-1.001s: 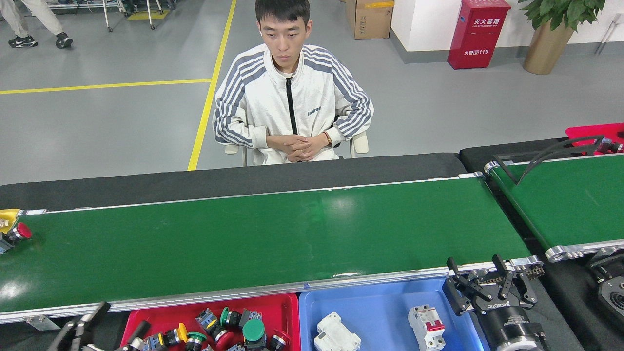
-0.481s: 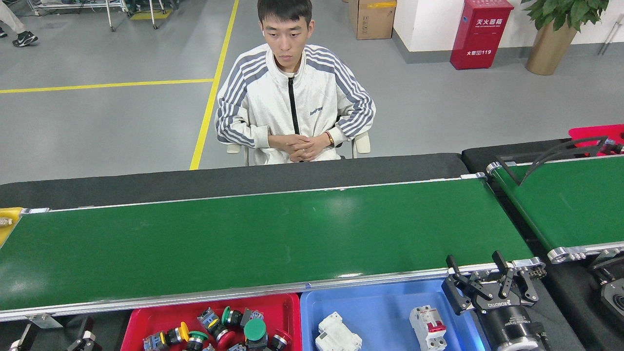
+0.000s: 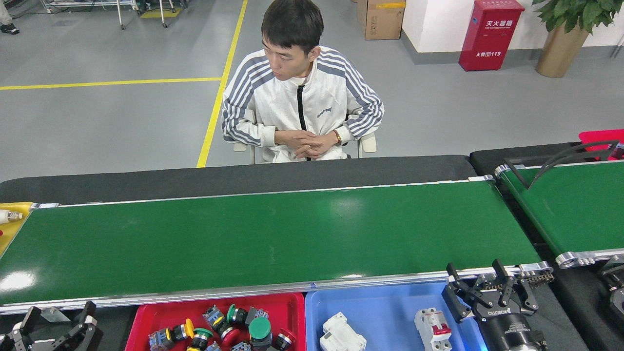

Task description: Pick switch part from conveyor to tray

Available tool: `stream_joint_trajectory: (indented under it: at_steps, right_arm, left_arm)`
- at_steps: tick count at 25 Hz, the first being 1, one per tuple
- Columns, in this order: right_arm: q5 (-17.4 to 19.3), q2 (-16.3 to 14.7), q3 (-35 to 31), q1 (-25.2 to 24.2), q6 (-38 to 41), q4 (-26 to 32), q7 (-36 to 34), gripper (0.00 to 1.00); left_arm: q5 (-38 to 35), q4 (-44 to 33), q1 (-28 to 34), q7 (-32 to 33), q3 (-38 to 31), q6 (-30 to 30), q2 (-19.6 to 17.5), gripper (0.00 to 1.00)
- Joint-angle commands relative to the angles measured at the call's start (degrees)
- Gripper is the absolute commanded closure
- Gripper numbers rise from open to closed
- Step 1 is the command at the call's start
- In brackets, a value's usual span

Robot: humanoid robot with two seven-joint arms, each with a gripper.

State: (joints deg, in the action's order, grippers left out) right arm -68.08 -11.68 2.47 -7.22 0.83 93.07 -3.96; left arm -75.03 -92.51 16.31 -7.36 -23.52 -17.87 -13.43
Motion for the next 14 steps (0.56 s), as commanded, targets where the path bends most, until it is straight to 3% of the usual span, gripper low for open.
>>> stream_joint_trajectory:
  at_steps: [1,5,14]
  right_arm:
    - [0.0,0.3,-1.4,-0.4,0.0,2.0,-0.1,0.01]
    - [0.0,1.5,-2.8,-3.8,0.0,4.8,-0.1,0.01]
    - [0.0,1.5,-3.2,-5.4,0.0,5.0,-0.1,0.01]
  left_arm:
    - [-0.2,-0.3,-0.9,-0.2,1.1,-0.4,-1.3,0.0]
    - [-0.2,0.3,-3.3,-0.2,5.9,-0.2,-2.7,0.0]
    - [0.1,0.2,-2.6,-0.2,5.8,-0.6,-3.4,0.0]
